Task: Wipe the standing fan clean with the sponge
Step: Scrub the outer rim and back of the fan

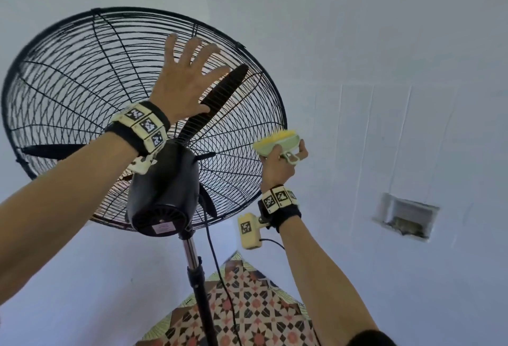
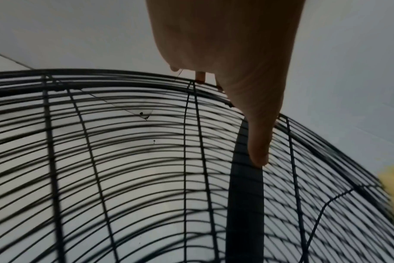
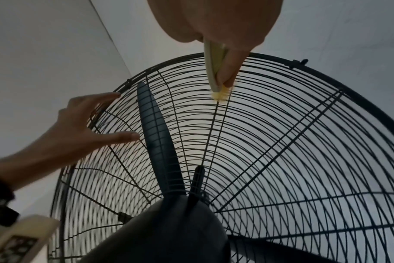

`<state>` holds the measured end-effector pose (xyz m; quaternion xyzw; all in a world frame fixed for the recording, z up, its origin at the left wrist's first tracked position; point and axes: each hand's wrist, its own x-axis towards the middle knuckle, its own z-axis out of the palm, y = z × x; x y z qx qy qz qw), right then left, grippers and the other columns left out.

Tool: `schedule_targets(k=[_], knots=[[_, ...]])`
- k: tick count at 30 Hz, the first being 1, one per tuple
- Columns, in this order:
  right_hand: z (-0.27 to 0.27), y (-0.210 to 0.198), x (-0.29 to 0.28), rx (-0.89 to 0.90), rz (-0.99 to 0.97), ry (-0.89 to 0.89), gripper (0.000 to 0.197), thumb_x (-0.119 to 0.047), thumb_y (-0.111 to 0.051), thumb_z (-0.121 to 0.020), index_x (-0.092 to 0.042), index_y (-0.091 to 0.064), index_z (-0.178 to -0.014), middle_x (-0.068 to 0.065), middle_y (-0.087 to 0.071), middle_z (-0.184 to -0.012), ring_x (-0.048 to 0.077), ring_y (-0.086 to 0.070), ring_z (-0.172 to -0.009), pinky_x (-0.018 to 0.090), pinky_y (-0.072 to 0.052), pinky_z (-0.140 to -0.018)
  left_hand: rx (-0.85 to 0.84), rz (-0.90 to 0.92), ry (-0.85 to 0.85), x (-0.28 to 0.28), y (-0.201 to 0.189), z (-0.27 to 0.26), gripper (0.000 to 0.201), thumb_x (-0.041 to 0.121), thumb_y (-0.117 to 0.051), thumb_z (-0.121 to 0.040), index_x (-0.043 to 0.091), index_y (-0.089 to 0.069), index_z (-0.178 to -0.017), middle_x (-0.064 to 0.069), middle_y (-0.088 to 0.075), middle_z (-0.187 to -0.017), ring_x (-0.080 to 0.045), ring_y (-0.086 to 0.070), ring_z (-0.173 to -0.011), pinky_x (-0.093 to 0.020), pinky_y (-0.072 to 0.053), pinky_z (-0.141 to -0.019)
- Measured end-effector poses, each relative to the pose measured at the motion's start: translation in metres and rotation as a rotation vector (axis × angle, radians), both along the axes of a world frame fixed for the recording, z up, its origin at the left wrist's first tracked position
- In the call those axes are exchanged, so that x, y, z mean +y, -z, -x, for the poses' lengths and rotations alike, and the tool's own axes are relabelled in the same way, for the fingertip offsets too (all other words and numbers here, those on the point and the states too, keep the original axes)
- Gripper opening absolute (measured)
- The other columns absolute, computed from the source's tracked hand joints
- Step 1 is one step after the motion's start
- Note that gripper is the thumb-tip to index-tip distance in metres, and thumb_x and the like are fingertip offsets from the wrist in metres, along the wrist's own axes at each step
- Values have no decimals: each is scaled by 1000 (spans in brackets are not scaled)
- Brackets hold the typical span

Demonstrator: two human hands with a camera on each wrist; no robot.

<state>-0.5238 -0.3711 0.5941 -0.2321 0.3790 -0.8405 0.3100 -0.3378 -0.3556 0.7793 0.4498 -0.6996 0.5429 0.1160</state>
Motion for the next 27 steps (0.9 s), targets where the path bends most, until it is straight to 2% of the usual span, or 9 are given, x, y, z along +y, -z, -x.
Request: schedule_targets(k=[2, 5, 7, 11, 14, 17, 23, 25, 27], knots=[[-1, -6, -7, 22, -29, -32, 51, -12, -51, -101, -27, -35, -147, -4, -55, -101, 10, -61, -80, 30, -62, -57, 11, -7, -25, -3, -5, 1, 107, 53, -94, -62, 25, -41, -150, -16, -29, -158, -45, -26, -146, -75, -15, -117], [9, -10, -27, -67, -113, -134, 48, -32, -53, -101, -16, -43, -145, 19, -58, -128, 27, -66, -95, 39, -65, -64, 22, -16, -14, -9, -7, 7, 101, 53, -94, -63, 27, -45, -147, -17, -31, -155, -44, -26, -146, -73, -15, -118], [13, -7, -32, -151, -110, -183, 49, -39, -50, -102, -14, -45, -145, 18, -58, -130, 27, -65, -98, 40, -65, -67, 7, -25, -22, -14, -7, 13, 98, 55, -91, -67, 33, -44, -150, -16, -30, -157, -43, -24, -148, -70, -15, -120], [2, -1, -14, -69, 7, -189, 47, -21, -39, -107, -30, -30, -152, 5, -54, -114, 12, -60, -90, 36, -64, -68, -35, -11, -6, -22, -6, 17, 97, 57, -88, -69, 36, -41, -151, -17, -30, -157, -43, -25, -149, -67, -17, -121], [-24, 13, -7, -32, 40, -228, 51, -15, -42, -106, -29, -29, -153, 13, -53, -126, 17, -63, -96, 32, -63, -67, -34, -3, 31, -24, -5, 16, 95, 52, -92, -67, 33, -46, -148, -17, -34, -153, -43, -28, -146, -67, -19, -120], [-44, 25, 4, 89, 110, -409, 48, -9, -45, -105, -21, -33, -150, 2, -57, -122, 16, -64, -104, 39, -64, -76, -12, -7, 19, -22, -4, 15, 95, 51, -91, -68, 34, -45, -149, -16, -33, -153, -44, -28, -146, -67, -19, -120], [-42, 17, -8, -201, 112, -83, 51, -13, -44, -104, -27, -30, -151, 18, -51, -136, 28, -66, -108, 37, -64, -71, -21, 3, 62, -18, -2, 16, 95, 52, -90, -68, 35, -43, -149, -16, -33, -154, -43, -27, -147, -65, -17, -121], [-58, 22, -3, -104, 126, -109, 54, -12, -45, -104, -28, -28, -153, 7, -55, -130, 27, -67, -106, 41, -64, -71, -24, -3, 62, -18, -2, 17, 95, 51, -90, -69, 35, -43, -149, -16, -33, -155, -44, -27, -146, -66, -17, -121], [-69, 33, 4, 87, 143, -195, 54, -10, -46, -105, -25, -28, -154, -11, -57, -116, 13, -71, -95, 42, -64, -72, -14, -2, 53, -19, -2, 17, 95, 52, -90, -69, 34, -43, -150, -16, -33, -154, -44, -27, -146, -66, -17, -121]])
